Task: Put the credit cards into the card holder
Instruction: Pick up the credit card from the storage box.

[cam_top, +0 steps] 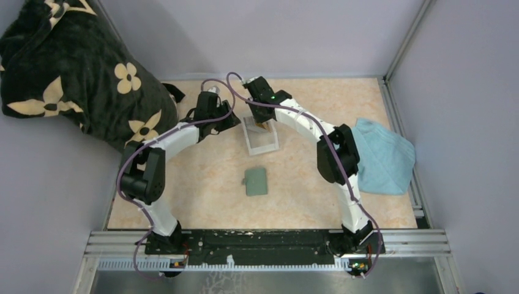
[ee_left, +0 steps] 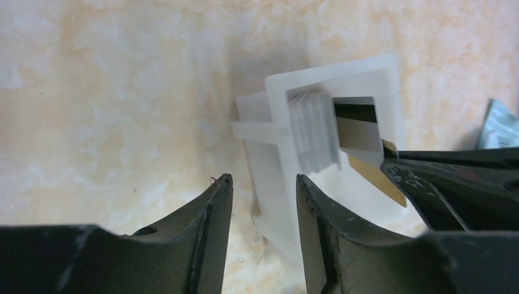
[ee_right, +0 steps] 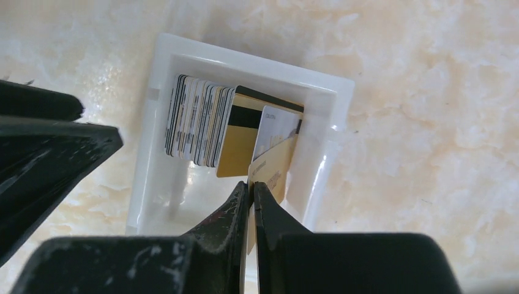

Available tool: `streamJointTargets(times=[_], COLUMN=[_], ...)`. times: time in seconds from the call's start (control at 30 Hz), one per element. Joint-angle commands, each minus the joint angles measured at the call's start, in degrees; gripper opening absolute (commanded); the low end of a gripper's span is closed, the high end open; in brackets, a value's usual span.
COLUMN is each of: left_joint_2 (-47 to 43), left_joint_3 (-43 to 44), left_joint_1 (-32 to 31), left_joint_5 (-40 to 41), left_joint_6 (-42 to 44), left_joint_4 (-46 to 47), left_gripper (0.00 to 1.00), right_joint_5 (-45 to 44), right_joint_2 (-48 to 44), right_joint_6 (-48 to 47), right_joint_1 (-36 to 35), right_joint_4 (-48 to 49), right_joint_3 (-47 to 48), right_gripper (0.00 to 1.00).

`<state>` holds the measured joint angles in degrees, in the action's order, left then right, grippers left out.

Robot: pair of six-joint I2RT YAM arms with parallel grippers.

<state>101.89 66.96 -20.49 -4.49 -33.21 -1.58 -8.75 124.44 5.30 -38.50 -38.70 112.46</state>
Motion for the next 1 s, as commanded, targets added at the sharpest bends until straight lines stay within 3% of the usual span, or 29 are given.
streamJointTargets(times=[0.0,0.3,0.47,0.63,0.8,0.97], left_joint_2=[-7.8,-21.4,-24.3,-25.9,-28.2,-31.9], left_joint_3=[-2.0,-7.4,-9.1,-10.4,-12.4,-14.2], left_joint_1=[-0.2,-0.2,-0.4,-0.7,-0.7,-2.4], left_joint_5=[-1.0,-3.0,-4.6,-6.9,-13.1,-19.2], left_joint_6=[-0.1,-1.2,-3.3,-5.1,-9.3,-16.5], left_joint_4=[1.8,2.2,0.9,0.8,0.8,-1.1], left_gripper=[0.51,0.56,0.56,0.55,0.56,0.56], right_joint_5=[-4.4,-4.0,-4.7,-2.4,0.7,-2.1], right_joint_2=[-8.4,-18.7,-19.4,-25.8,-38.1,-50.0], right_joint_6=[0.2,0.8,0.8,1.3,-0.5,-2.5], right_joint_1=[-0.7,-0.7,-0.7,-0.9,-1.9,-5.2], right_joint_4=[4.6,9.1,8.0,10.9,16.9,25.6], right_joint_3=[-1.5,-9.3,-11.0,-17.3,-30.0,-46.9], right_gripper=[0.0,0.0,0.0,0.0,0.0,0.0])
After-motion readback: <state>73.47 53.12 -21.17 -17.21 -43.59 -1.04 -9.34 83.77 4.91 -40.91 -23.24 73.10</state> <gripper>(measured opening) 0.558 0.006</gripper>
